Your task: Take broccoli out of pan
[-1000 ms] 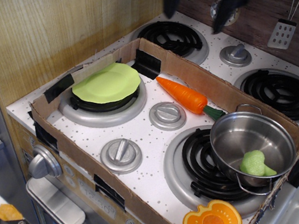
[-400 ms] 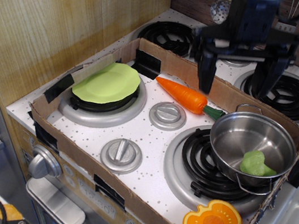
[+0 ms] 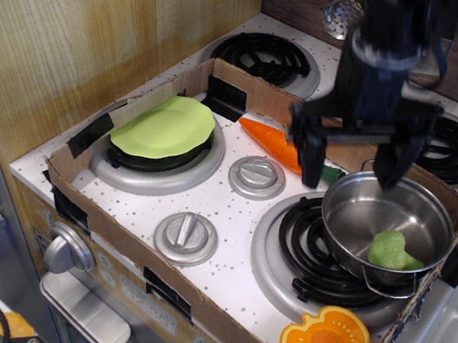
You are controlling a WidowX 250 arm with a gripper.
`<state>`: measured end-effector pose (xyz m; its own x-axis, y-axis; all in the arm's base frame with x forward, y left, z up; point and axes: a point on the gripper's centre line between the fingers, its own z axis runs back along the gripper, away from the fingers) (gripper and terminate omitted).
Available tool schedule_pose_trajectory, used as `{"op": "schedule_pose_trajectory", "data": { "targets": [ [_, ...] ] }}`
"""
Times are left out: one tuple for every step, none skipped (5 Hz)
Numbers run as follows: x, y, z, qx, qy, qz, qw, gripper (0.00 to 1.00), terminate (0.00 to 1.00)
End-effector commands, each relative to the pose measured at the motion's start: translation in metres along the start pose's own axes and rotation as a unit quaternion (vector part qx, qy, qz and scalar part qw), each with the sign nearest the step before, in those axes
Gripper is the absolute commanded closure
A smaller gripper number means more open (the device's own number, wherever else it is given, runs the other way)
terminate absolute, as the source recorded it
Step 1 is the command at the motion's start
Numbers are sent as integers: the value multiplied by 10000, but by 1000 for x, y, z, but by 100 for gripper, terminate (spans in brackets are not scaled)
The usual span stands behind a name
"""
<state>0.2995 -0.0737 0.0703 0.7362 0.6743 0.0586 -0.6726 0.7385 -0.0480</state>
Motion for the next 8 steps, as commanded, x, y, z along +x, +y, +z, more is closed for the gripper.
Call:
{"op": "schedule_pose_trajectory", "data": {
  "targets": [
    [-1,-23,-16,-422,-212,70,9989,0,0],
    [2,-31,-19,-438,-128,-56,9989,0,0],
    [1,-40,-21,-432,-162,-91,9989,0,0],
    [-5,-43,-24,-477,-91,-54,9988,0,0],
    [-14,-45,-27,-524,87,21,9986,0,0],
    [-21,-46,-29,-557,121,110,9983,0,0],
    [-28,-49,-32,-564,156,214,9981,0,0],
    [-32,-49,-33,-606,165,301,9976,0,0]
  ]
}}
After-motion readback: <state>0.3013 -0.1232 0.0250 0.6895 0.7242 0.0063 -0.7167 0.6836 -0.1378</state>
